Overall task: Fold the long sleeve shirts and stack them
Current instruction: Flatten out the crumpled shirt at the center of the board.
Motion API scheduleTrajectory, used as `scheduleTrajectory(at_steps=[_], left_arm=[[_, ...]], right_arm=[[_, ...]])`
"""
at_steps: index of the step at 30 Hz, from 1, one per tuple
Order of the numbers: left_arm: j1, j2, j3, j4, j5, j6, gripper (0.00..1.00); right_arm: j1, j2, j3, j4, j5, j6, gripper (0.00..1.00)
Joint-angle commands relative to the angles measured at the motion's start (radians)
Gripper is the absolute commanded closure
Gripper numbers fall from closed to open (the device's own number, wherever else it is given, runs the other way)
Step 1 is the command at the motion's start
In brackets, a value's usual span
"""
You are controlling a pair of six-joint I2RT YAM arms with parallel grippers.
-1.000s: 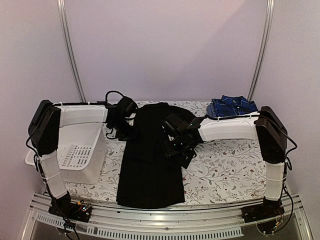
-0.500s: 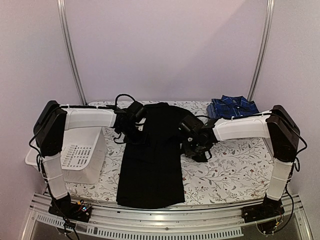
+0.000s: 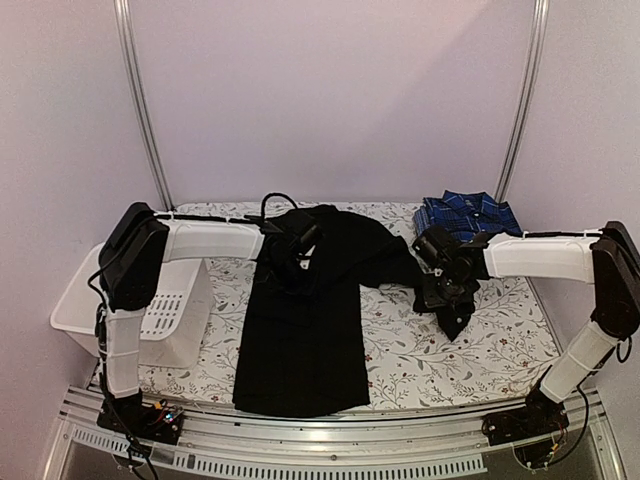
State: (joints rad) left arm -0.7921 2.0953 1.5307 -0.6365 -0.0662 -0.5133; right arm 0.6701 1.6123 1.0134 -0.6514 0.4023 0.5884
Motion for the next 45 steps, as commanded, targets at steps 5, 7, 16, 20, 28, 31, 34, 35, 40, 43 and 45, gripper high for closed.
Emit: scheduleTrajectory(at_steps=[5,7,16,20,28,31,34,35,40,43,45], left_arm=[[-0.029,0.104,0.109,-0.096,-0.146,0.005,0.51],[-0.029,0.103,0.111,-0.101,-0.171,0.005,0.64],[0.026,0.018,0.172,-0.209,-0.311,0.048,1.0],[0.111,-0.064,0.234,-0.275,-0.375,0.096,1.0],[0.336,-0.118,0.464,-0.334,-0.412,0.237,1.0],[0.397,-0.077,0.553,-0.339,-0.402,0.265,1.0],[0.464,-0.047,0.61,-0.347,-0.374,0.257,1.0],[0.487,-0.043,0.614,-0.343,-0.364,0.25,1.0],[0.579,-0.018,0.615,-0.309,-0.34,0.242,1.0],[0.628,0.01,0.644,-0.307,-0.339,0.24,1.0],[0.665,0.02,0.657,-0.304,-0.336,0.237,1.0]], right_arm=[[-0.03,-0.055,-0.038,-0.045,0.06,0.024,0.95],[-0.037,-0.076,-0.048,-0.05,0.065,0.027,0.95],[-0.05,-0.137,0.02,-0.091,0.079,0.008,0.95],[-0.05,-0.131,0.108,-0.103,0.073,-0.026,0.96],[-0.05,-0.069,0.376,-0.076,0.013,-0.162,0.98],[-0.05,0.001,0.514,-0.071,0.061,-0.227,0.98],[-0.078,0.083,0.659,-0.073,0.107,-0.308,0.98],[-0.106,0.109,0.711,-0.071,0.107,-0.331,0.98],[-0.22,0.212,0.853,-0.049,0.115,-0.397,1.0],[-0.29,0.249,0.909,-0.034,0.099,-0.416,1.0],[-0.336,0.264,0.934,-0.027,0.087,-0.418,1.0]])
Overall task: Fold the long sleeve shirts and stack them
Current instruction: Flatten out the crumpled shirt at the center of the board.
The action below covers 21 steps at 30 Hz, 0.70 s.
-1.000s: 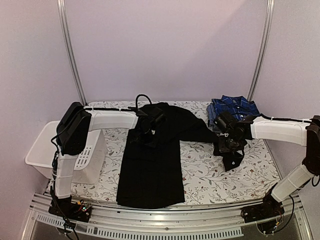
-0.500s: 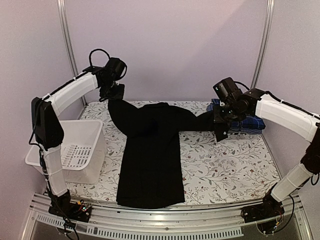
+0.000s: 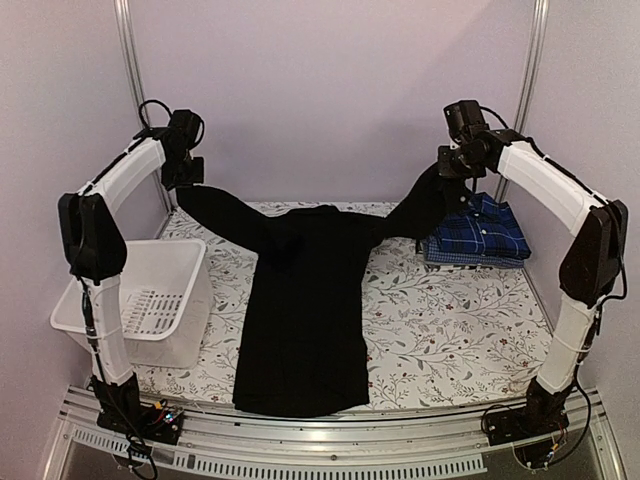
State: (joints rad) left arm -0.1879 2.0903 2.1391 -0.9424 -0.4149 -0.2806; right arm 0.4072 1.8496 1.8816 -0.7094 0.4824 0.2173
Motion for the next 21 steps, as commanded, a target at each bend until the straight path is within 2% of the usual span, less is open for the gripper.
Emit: scheduleTrajectory(at_steps=[1,5,11,21], left_arm=[[0.079,0.03,0.054,0.006,0.014,0.003,1.0],[0.151,0.056,0.089,0.003,0.017,-0.002,1.0],[0.196,0.089,0.149,0.0,0.005,0.007,1.0],[0.223,0.161,0.231,-0.01,-0.047,0.029,1.0]], right_arm=[[-0.097,0.03,0.075,0.038,-0.003,-0.047,1.0],[-0.172,0.038,0.099,0.063,-0.03,-0.047,1.0],[-0.276,0.052,0.12,0.091,-0.104,-0.048,1.0],[-0.289,0.088,0.093,0.094,-0.168,-0.063,0.97]])
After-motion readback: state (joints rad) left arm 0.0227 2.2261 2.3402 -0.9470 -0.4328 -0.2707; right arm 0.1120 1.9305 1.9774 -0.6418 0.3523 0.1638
